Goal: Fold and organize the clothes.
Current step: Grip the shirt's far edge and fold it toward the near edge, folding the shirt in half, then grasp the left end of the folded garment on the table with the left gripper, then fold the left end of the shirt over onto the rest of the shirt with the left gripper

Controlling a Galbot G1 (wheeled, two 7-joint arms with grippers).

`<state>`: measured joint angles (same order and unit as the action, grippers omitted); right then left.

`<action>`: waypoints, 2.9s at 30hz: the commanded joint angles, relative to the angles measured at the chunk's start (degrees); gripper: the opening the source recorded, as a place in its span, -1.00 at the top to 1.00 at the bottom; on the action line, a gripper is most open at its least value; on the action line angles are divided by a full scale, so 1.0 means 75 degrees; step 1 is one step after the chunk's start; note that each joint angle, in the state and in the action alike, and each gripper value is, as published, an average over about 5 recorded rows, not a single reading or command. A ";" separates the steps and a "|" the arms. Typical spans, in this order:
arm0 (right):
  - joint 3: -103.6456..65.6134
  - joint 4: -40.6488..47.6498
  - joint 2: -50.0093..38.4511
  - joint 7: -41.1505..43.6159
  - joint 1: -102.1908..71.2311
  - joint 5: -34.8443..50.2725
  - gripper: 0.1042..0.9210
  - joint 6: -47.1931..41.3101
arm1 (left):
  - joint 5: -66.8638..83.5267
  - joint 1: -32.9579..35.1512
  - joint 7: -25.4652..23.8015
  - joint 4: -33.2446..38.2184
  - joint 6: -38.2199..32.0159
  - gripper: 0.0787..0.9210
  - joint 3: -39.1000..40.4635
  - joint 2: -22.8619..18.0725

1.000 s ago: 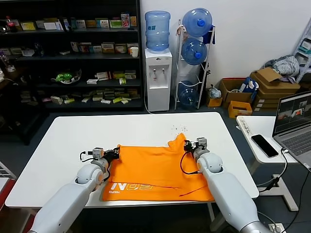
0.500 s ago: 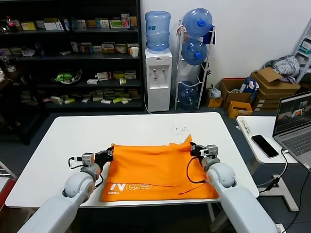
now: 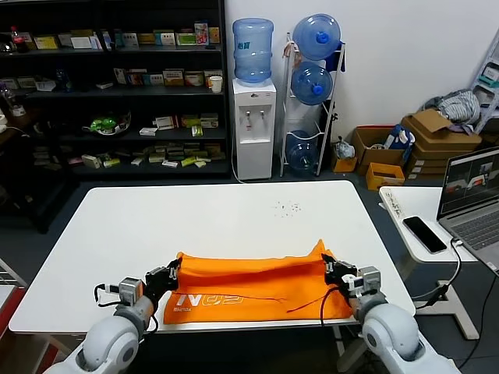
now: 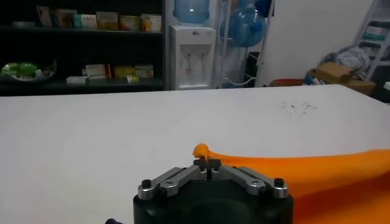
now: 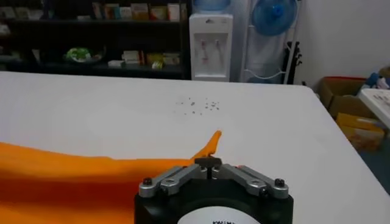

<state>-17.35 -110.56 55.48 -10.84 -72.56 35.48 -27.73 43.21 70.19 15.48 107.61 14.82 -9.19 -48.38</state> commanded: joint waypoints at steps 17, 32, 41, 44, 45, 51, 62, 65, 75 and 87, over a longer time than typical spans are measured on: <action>-0.1540 -0.1766 -0.0304 -0.0084 -0.2127 -0.0155 -0.22 -0.0108 | -0.0101 0.1030 0.0001 -0.0095 0.0364 -0.06 -0.0417 -0.0203; -0.1448 -0.1710 -0.0141 -0.0127 -0.1965 -0.0193 -0.76 -0.0128 | 0.0228 0.0742 -0.0055 -0.0671 0.0573 -0.76 -0.0175 -0.0194; -0.1476 -0.1672 -0.0175 -0.0148 -0.1921 -0.0181 -0.76 -0.0121 | 0.0370 0.0783 0.0070 -0.0427 0.0607 -0.35 -0.0097 -0.0185; -0.1450 -0.1636 -0.0163 -0.0160 -0.1860 -0.0183 -0.76 -0.0113 | 0.0391 0.0833 0.0130 -0.0321 0.0637 -0.14 -0.0095 -0.0191; -0.1435 -0.1620 -0.0155 -0.0165 -0.1834 -0.0186 -0.76 -0.0107 | 0.0394 0.0841 0.0155 -0.0296 0.0640 -0.08 -0.0097 -0.0200; -0.1324 -0.1474 -0.0079 -0.0210 -0.1654 -0.0203 -0.76 -0.0036 | 0.0418 0.0759 0.0253 -0.0153 0.0596 0.33 -0.0240 -0.0188; -0.0746 -0.0907 0.0259 -0.0311 -0.0684 -0.0329 -0.76 0.0155 | 0.0449 0.0926 0.0049 -0.0326 0.0757 0.90 -0.2362 0.1591; -0.0549 -0.0756 0.0431 -0.0288 -0.0444 -0.0420 -0.76 0.0227 | 0.0305 0.1153 -0.0191 -0.1079 0.0741 0.90 -0.3216 0.2193; -0.0374 -0.0456 0.0709 -0.0178 -0.0247 -0.0583 -0.76 0.0405 | -0.0405 0.2140 -0.0636 -0.1298 0.0572 0.90 -0.4519 0.2791; -0.0694 -0.0338 0.0995 -0.0320 -0.0722 -0.0888 -0.76 0.0274 | 0.3248 0.0076 0.1072 0.1552 0.1739 0.90 -0.0211 0.0531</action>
<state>-22.08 -113.90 61.36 -12.82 -77.01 29.93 -25.35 49.15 82.13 15.66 106.96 22.73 -30.39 -34.59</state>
